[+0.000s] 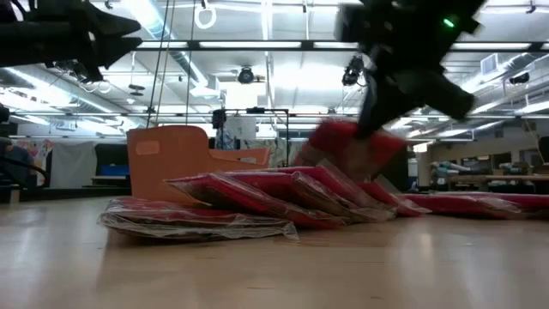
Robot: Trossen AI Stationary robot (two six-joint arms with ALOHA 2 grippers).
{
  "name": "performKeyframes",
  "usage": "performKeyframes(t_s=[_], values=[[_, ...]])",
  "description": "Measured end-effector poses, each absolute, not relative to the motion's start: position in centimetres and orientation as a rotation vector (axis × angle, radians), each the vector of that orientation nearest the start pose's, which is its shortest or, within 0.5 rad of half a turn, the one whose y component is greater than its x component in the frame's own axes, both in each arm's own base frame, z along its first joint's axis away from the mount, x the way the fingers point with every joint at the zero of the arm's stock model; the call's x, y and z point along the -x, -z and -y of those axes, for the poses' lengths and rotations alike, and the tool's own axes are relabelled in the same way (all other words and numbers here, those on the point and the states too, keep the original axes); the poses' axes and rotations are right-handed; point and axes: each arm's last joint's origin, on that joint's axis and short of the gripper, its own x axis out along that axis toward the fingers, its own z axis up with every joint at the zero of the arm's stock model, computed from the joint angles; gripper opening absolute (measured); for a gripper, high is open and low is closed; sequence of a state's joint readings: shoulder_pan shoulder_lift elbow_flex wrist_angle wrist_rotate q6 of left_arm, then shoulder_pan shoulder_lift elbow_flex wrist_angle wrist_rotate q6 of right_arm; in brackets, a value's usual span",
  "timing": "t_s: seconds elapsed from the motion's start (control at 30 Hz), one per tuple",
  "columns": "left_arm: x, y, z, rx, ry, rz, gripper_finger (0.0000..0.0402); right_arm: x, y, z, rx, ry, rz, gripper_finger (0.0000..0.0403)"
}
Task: Sort popcorn bags into baskets
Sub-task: Put the red popcorn bag into the orange bin
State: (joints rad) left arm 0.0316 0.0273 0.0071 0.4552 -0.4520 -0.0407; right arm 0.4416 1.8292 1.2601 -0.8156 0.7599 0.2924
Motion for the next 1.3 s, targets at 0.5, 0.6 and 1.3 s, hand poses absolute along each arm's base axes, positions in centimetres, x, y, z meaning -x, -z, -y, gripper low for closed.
performKeyframes(t_s=[0.5, 0.6, 1.3], values=[[-9.4, -19.4, -0.4, 0.262, -0.072, 0.313, 0.0194, -35.6, -30.8, -3.3, 0.276, 0.521, -0.855, 0.0006], [-9.5, -19.4, -0.2, 0.262, -0.049, 0.307, 0.0194, -36.6, -31.8, -2.0, 0.279, 0.519, -0.774, 0.0006], [-9.7, -18.5, -0.6, 0.284, -0.254, 0.233, 0.0194, -43.2, -32.6, 7.1, 0.142, 0.472, -0.757, 0.0005]])
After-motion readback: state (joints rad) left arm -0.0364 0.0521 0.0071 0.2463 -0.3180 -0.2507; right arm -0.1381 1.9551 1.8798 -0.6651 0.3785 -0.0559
